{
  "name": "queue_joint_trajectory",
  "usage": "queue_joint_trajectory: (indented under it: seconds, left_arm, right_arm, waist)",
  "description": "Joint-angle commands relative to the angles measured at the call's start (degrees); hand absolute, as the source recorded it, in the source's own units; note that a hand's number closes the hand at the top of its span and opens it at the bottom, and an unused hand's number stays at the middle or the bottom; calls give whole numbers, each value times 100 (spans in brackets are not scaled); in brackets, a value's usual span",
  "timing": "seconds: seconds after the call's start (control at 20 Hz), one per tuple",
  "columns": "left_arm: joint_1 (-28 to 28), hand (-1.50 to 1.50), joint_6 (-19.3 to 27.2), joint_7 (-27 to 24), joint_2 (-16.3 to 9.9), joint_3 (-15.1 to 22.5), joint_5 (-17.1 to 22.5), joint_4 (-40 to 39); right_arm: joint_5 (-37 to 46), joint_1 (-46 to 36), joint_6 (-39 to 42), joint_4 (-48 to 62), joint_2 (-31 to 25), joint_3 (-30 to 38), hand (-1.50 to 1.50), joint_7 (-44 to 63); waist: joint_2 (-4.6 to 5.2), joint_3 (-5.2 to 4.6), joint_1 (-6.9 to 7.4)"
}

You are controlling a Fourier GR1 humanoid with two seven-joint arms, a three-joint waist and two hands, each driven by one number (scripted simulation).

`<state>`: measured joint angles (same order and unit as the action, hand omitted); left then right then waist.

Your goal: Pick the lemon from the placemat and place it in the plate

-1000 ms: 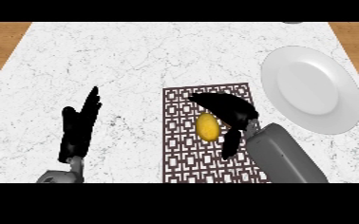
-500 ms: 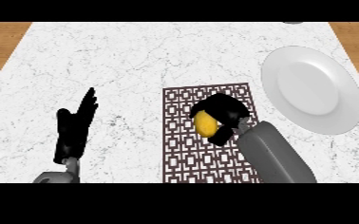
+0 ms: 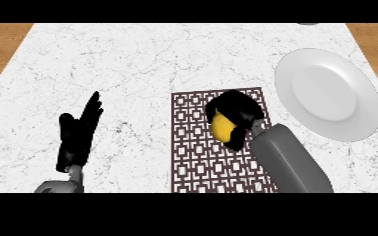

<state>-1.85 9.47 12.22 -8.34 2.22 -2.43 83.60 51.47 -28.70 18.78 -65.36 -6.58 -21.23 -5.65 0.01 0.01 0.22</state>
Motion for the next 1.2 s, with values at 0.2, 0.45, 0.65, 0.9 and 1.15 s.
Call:
queue_joint_trajectory:
  seconds: [0.2, 0.45, 0.65, 0.9, 1.15]
  left_arm:
    - [130, 0, 164, 351, 116, 124, -161, 393]
    - [195, 0, -13, 137, -40, -39, -84, 245]
    - [41, 0, -84, -49, -59, -205, 20, -55]
    - [-6, 0, -41, 290, -26, -83, -78, 241]
    - [43, 0, 249, 15, 341, 154, -397, -6]
  right_arm:
    - [-4, 848, -462, -1248, -741, 723, 150, 300]
    - [22, 1448, -1201, -1926, -1141, 1171, 150, -32]
    - [-400, 1218, -863, -3050, -946, 1588, 150, 516]
    - [-314, 1598, -1651, -3593, -956, 2229, 150, 700]
    - [-689, 1134, -1047, -3568, -1251, 2982, 150, 1277]
  waist:
    - [-39, 0, -110]
    - [-29, 0, -97]
    - [-34, -4, -118]
    - [-23, 0, -88]
    - [-5, -2, -33]
